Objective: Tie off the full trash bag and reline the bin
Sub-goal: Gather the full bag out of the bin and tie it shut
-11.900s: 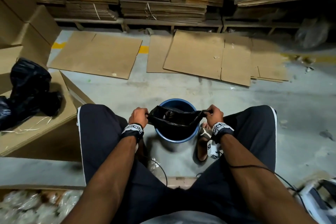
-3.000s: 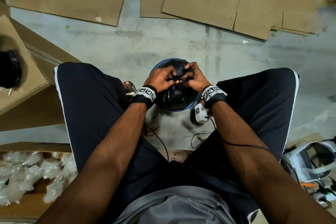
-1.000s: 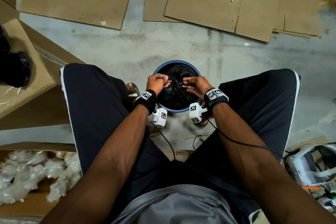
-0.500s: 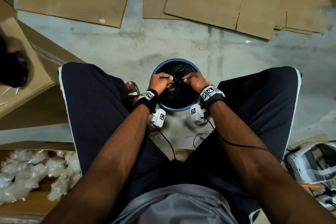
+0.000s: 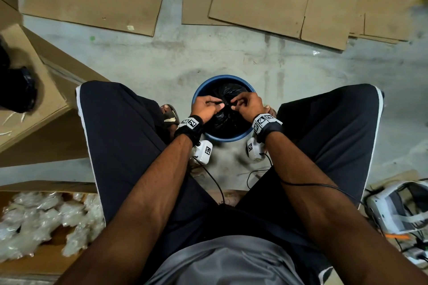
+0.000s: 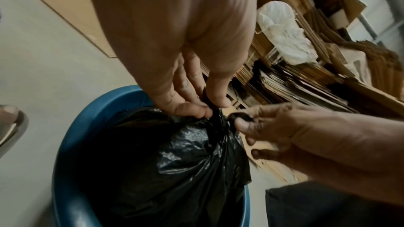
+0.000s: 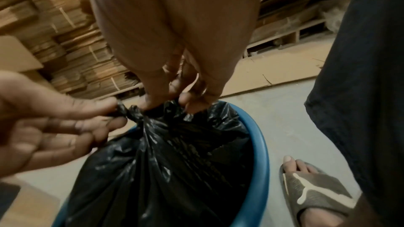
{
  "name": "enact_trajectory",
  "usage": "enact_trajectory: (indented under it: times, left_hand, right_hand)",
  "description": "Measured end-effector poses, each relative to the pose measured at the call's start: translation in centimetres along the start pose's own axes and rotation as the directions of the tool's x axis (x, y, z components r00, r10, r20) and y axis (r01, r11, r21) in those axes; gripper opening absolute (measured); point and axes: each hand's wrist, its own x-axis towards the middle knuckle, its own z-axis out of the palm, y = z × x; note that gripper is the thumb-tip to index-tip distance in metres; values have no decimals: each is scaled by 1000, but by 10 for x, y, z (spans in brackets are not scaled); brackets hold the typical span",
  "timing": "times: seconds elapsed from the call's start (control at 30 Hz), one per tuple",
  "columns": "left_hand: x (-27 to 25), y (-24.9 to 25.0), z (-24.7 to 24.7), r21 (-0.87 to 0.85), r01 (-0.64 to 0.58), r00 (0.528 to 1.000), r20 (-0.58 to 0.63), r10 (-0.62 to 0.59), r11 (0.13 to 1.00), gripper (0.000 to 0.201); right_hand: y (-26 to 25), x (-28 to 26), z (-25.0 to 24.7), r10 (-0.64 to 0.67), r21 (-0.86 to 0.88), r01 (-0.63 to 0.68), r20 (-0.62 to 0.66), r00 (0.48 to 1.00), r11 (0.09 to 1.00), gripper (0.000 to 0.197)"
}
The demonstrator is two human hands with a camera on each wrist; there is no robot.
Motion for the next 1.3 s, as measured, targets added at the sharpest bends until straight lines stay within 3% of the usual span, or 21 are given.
enact_trajectory:
  times: [0.1, 0.23, 0.4, 0.63, 0.73, 0.9, 1.0, 1.07, 1.13, 1.2, 1.23, 1.3]
  left_hand:
    - [-2, 0, 3, 139, -36, 997, -57, 44, 990, 16]
    - [-2, 8, 5, 285, -45, 980, -174, 98, 957, 13]
    - [8, 17, -10, 158, 108, 933, -357, -45, 981, 16]
    - [11, 14, -28, 143, 201, 889, -443, -119, 969, 11]
    - [10, 10, -31, 140, 188, 895, -433, -111, 972, 10]
    - [4, 12, -27, 276, -39, 943, -309, 127, 960, 11]
    - [3, 8, -15, 195, -11, 982, -181, 47, 981, 23]
    - [-3, 6, -9, 224, 8, 998, -64, 7, 974, 48]
    - [-9, 4, -4, 455, -70, 996, 73, 41, 888, 83]
    - [-15, 2, 0, 694, -151, 987, 140, 73, 704, 108]
    - [-18, 1, 3, 771, -153, 988, 130, 82, 618, 111]
    - [-20, 1, 6, 842, -113, 991, 61, 115, 527, 100]
  right_hand:
    - [1, 0, 3, -55, -88, 51, -51, 997, 995, 14]
    - [-4, 1, 0, 63, -32, -70, -178, 982, 997, 16]
    - [1, 6, -5, 266, 30, -270, -309, 913, 962, 23]
    - [15, 11, -13, 296, 12, -312, -348, 889, 950, 23]
    - [21, 13, -11, 301, 14, -313, -326, 896, 950, 25]
    - [30, 16, -10, 299, -29, -311, -211, 931, 950, 26]
    - [20, 6, -12, 332, -26, -340, -164, 929, 940, 31]
    - [10, -4, -13, 365, -2, -368, -118, 923, 930, 29]
    - [8, -6, -10, 398, 111, -390, -67, 915, 914, 29]
    - [8, -5, -8, 431, 224, -413, -41, 901, 883, 36]
    - [9, -4, -8, 435, 262, -415, -24, 900, 872, 35]
    - [2, -7, -6, 428, 303, -415, 26, 903, 858, 24]
